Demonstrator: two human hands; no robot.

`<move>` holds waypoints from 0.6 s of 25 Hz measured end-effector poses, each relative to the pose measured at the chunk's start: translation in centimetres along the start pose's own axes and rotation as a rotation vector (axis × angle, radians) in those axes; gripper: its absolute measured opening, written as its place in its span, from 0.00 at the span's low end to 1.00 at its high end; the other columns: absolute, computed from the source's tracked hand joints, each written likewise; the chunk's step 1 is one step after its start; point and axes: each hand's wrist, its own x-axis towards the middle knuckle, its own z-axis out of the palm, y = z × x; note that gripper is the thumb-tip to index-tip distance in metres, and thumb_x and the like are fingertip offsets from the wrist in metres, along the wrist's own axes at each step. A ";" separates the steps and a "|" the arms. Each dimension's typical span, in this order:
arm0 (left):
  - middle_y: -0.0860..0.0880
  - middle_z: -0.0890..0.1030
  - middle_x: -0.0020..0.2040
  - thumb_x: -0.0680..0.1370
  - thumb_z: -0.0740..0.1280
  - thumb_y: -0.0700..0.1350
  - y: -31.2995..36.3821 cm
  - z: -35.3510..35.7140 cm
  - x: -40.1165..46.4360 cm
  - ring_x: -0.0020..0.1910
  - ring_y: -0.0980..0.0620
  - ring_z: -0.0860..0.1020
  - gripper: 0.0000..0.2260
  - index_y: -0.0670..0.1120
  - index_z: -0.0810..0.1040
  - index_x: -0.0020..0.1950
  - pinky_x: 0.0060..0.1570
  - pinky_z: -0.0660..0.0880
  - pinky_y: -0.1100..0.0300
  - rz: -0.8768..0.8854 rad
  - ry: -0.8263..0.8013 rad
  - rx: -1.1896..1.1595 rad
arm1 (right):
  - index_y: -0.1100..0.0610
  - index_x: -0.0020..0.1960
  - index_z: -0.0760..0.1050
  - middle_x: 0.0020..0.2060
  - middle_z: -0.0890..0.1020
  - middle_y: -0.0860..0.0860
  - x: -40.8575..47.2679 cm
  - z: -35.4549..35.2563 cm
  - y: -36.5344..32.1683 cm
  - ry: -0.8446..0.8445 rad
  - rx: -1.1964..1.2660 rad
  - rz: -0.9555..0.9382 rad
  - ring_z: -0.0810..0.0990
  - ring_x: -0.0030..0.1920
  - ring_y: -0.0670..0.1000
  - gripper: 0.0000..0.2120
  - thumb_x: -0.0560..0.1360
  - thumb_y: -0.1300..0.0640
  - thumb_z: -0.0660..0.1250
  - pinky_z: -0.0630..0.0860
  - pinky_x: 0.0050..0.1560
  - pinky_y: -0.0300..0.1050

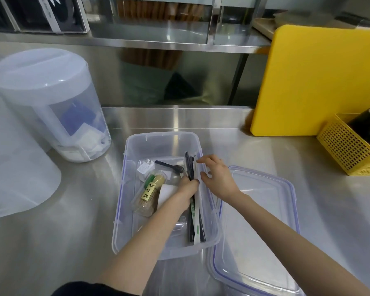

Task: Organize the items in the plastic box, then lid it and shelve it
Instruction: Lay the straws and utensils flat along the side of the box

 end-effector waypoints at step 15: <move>0.43 0.69 0.70 0.78 0.54 0.37 4.9 -5.7 -1.8 0.69 0.45 0.66 0.19 0.40 0.63 0.70 0.66 0.64 0.56 0.378 0.107 0.531 | 0.61 0.63 0.72 0.61 0.76 0.58 1.0 0.4 -3.6 -0.064 -0.077 -0.039 0.73 0.61 0.58 0.16 0.77 0.62 0.59 0.71 0.59 0.49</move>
